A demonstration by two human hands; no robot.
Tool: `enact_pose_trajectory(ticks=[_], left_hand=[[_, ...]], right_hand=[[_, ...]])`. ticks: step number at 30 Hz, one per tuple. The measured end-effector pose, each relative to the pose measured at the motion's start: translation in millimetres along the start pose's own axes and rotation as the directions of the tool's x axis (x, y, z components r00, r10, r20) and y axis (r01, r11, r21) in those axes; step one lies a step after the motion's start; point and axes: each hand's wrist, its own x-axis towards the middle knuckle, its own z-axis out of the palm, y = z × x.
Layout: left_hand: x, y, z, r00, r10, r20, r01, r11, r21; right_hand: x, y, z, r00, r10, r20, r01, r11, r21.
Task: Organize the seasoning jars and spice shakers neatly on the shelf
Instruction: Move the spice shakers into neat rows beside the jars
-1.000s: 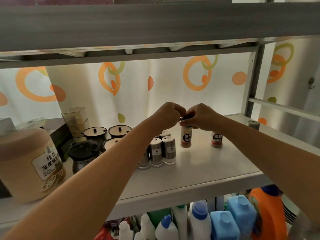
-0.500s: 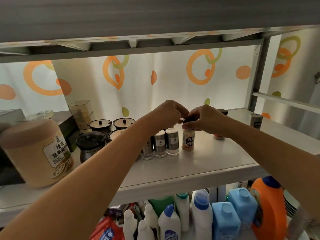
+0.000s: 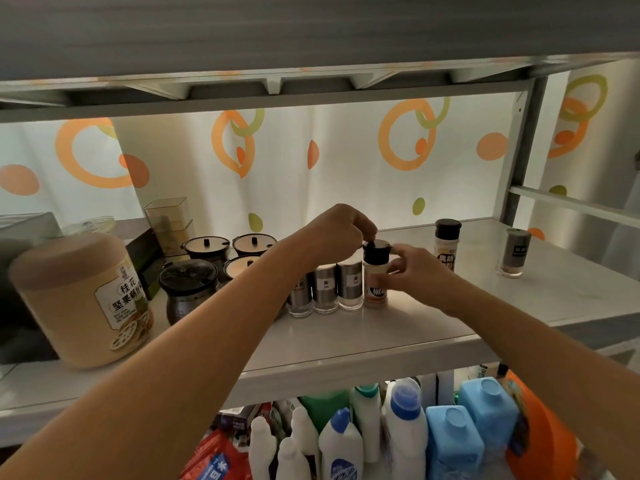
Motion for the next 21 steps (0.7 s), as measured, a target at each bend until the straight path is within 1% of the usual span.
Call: enact_pose_trajectory(ticks=[2, 6, 9, 10, 12, 13, 14, 15, 16, 17, 18, 19, 21], left_hand=[[-1, 1, -1, 1.000, 0.003, 0.005, -0.003, 1.000, 0.014], [-2, 5, -1, 1.000, 0.002, 0.010, -0.002, 0.999, 0.053], [-2, 6, 2, 1.000, -0.003, 0.001, 0.003, 0.996, 0.085], [-4, 8, 4, 1.000, 0.008, -0.023, -0.006, 0.997, 0.083], [-10, 15, 11, 0.986, 0.068, -0.152, -0.064, 0.997, 0.032], [-16, 20, 19, 0.966, 0.109, -0.236, -0.118, 0.993, -0.025], [-25, 26, 31, 0.943, 0.142, -0.300, -0.178, 0.979, -0.096], [-35, 29, 47, 0.933, 0.166, -0.318, -0.226, 0.961, -0.159], [-45, 31, 67, 0.942, 0.178, -0.285, -0.240, 0.950, -0.200], [-54, 31, 90, 0.961, 0.177, -0.213, -0.224, 0.950, -0.218], [-57, 28, 113, 0.979, 0.156, -0.131, -0.184, 0.954, -0.236], [-55, 23, 134, 0.991, 0.110, -0.071, -0.125, 0.955, -0.269], [-39, 16, 161, 1.000, -0.020, -0.023, 0.011, 0.937, -0.350]], right_hand=[[-2, 8, 6, 0.999, 0.030, -0.024, -0.030, 1.000, 0.010], [-2, 11, 16, 0.998, 0.014, -0.064, -0.019, 0.998, -0.066], [-4, 12, 15, 0.998, 0.014, -0.054, -0.019, 0.995, -0.098], [-7, 13, 13, 0.999, 0.013, -0.043, -0.017, 0.996, -0.092], [-17, 18, 5, 0.999, 0.018, -0.048, -0.018, 1.000, -0.007], [-23, 23, -1, 0.995, 0.014, -0.096, -0.010, 0.999, 0.046], [-30, 28, -7, 0.983, 0.008, -0.185, 0.011, 0.995, 0.101], [-37, 33, -14, 0.953, 0.015, -0.301, 0.038, 0.985, 0.170], [-44, 40, -20, 0.909, 0.051, -0.413, 0.058, 0.967, 0.248], [-48, 46, -27, 0.861, 0.099, -0.499, 0.076, 0.945, 0.319], [-49, 52, -32, 0.818, 0.153, -0.555, 0.068, 0.932, 0.357], [-47, 58, -37, 0.787, 0.204, -0.582, 0.037, 0.926, 0.375], [-37, 67, -44, 0.758, 0.291, -0.584, -0.044, 0.915, 0.400]])
